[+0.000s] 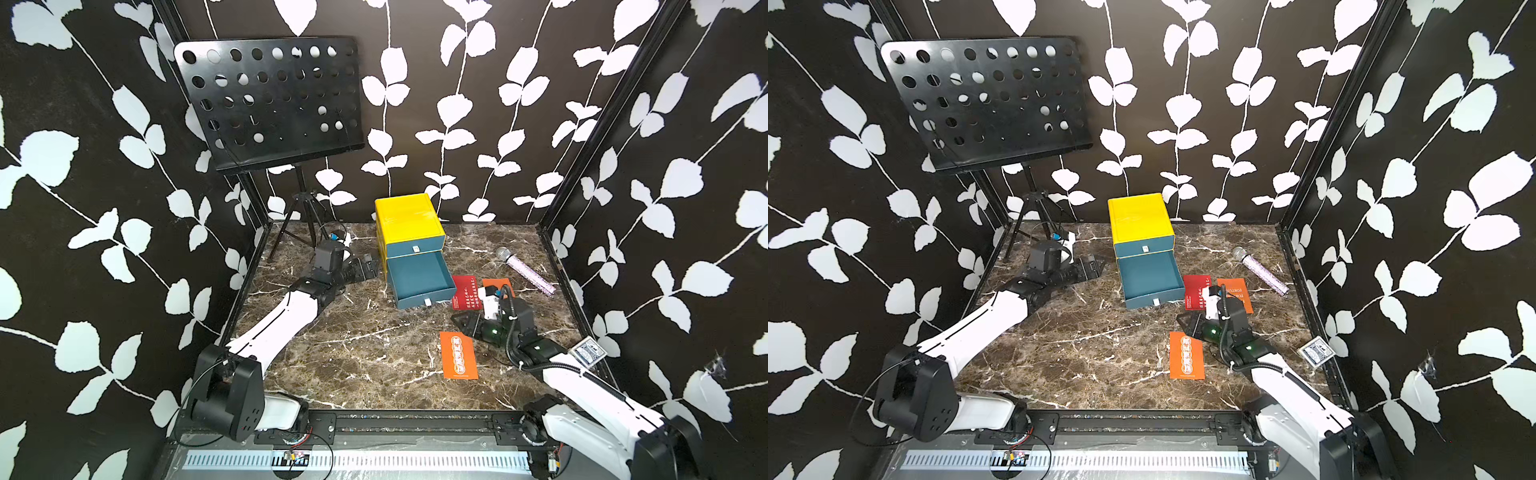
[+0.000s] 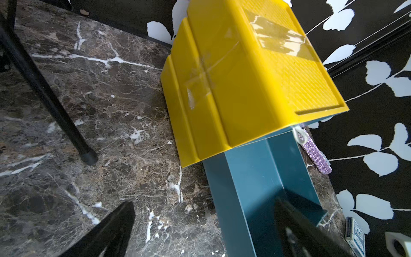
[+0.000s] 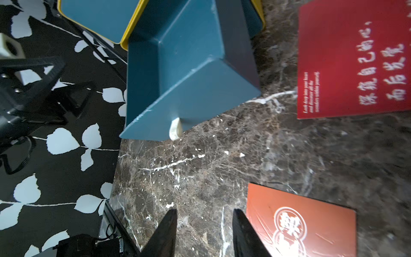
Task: Take the postcards out of the drawer
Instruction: Close the drawer of the storage box.
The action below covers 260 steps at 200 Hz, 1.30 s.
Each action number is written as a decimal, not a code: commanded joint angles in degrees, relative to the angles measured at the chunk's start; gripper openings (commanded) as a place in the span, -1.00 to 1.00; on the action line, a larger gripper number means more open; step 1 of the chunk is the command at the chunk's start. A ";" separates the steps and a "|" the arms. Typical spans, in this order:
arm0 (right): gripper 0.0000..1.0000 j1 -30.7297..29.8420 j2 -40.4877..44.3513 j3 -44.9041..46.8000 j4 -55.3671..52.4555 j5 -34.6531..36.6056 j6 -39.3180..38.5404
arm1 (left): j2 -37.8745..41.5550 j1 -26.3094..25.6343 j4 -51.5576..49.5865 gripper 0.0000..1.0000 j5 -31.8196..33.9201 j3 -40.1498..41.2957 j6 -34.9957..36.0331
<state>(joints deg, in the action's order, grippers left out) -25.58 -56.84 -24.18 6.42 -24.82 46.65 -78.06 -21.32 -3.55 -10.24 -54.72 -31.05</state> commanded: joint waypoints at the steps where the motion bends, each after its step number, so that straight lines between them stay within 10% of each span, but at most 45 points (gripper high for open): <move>1: -0.18 -2.18 -4.06 -1.76 9.63 1.48 1.25 | 0.44 0.67 -0.23 0.98 -2.01 1.84 -0.38; 260: -0.89 -8.34 -28.59 -14.63 25.26 10.79 0.61 | 3.97 2.33 -3.05 0.98 -0.05 3.75 4.47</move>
<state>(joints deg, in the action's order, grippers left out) -33.74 -85.19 -35.33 29.47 -16.45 49.06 -75.48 -19.44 -6.13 -10.20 -51.44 -27.35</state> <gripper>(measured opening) 0.061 0.992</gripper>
